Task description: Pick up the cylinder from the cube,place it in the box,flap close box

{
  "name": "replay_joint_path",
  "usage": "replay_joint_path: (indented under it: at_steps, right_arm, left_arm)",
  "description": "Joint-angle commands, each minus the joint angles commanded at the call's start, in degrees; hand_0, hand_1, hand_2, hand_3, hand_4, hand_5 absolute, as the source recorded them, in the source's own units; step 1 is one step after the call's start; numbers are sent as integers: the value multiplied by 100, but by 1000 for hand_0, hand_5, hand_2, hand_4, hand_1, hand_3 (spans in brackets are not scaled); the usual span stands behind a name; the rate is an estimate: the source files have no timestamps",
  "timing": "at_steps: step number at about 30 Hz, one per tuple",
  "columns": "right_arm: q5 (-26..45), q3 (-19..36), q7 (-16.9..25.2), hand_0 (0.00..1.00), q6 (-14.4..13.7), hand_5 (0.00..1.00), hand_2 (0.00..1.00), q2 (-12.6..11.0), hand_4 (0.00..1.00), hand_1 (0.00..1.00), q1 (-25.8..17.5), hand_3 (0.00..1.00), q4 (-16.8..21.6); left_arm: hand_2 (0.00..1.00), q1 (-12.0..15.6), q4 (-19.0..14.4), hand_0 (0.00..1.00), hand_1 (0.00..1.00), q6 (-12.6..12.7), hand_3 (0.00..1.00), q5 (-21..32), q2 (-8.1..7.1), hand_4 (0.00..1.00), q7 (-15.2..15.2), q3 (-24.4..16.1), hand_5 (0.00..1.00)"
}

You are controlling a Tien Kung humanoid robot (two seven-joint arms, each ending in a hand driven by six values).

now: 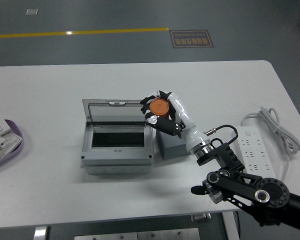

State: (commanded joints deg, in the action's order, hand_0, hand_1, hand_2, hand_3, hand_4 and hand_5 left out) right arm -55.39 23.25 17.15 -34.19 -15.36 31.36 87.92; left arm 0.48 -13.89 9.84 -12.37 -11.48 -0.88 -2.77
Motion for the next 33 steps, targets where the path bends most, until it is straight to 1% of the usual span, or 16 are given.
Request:
replay_joint_path:
  at_steps: [2,3,8,9,10,14,15,18,20,21,23,26,27,29,32,33]
  right_arm:
    - [-135,-85,-149,396,7,2,334,67,2,384,113,244,57]
    - [-273,-159,-306,299,29,2,308,132,2,289,221,228,86]
    - [-1076,-449,-1226,299,540,2,308,457,2,289,667,228,44]
    - [-1247,-513,-1422,216,647,2,313,517,2,273,748,235,9]
    - [-1477,-594,-1679,216,785,2,313,588,2,273,842,235,-39]
    - [-2257,-827,-2493,216,1235,2,313,795,2,273,1087,235,-231]
    - [-2454,-868,-2686,278,1352,2,405,830,2,355,1131,325,-265]
    - [-3066,-992,-3294,278,1766,2,405,914,2,355,1253,325,-377]
    - [-3367,-1054,-3584,278,1975,2,405,953,2,355,1306,325,-447]
    - [-3516,-1077,-3723,452,2063,2,531,970,77,497,1326,503,-479]
    - [-3853,-1110,-4029,452,2184,2,531,1006,77,497,1363,503,-549]
    - [-4249,-1119,-4359,452,2198,2,531,1038,77,497,1390,503,-616]
    - [-4365,-1115,-4433,645,2187,160,655,1046,265,643,1395,667,-633]
    - [-4631,-1098,-4542,645,2146,160,655,1059,265,643,1401,667,-661]
    - [-4851,-1077,-4612,645,2073,160,655,1065,265,643,1399,667,-676]
    - [-4893,-1073,-4630,739,2049,223,693,1066,401,683,1398,693,-680]
  left_arm:
    - [555,2,0,513,549,1,595,-1,-4,707,0,0,132]
    - [556,6,-1,512,550,4,596,4,-8,707,-3,4,132]
    - [556,41,-8,512,550,1,596,-83,-12,707,37,-51,132]
    - [556,48,-7,512,550,0,597,-109,-13,709,49,-70,132]
    - [556,55,-7,512,550,-1,597,-128,-17,709,59,-85,132]
    - [556,57,-6,512,550,-1,597,-166,-43,709,73,-116,132]
    - [556,54,-6,512,549,-1,596,-174,-48,708,76,-121,134]
    - [556,48,-9,512,549,-4,596,-205,-59,708,87,-140,134]
    - [556,45,-12,512,549,-5,596,-218,-59,708,93,-146,134]
    - [555,43,-13,512,549,-6,595,-224,-58,709,95,-148,141]
    - [555,40,-15,512,549,-7,595,-239,-58,709,99,-154,141]
    - [555,37,-16,512,549,-7,595,-250,-61,709,102,-159,141]
    - [555,35,-16,512,549,-7,596,-252,-63,711,102,-159,143]
    - [555,32,-17,512,549,-7,596,-257,-66,711,102,-160,143]
    - [555,27,-18,512,549,-9,596,-267,-65,711,105,-163,143]
    - [555,25,-19,512,549,-9,595,-269,-65,711,105,-163,144]
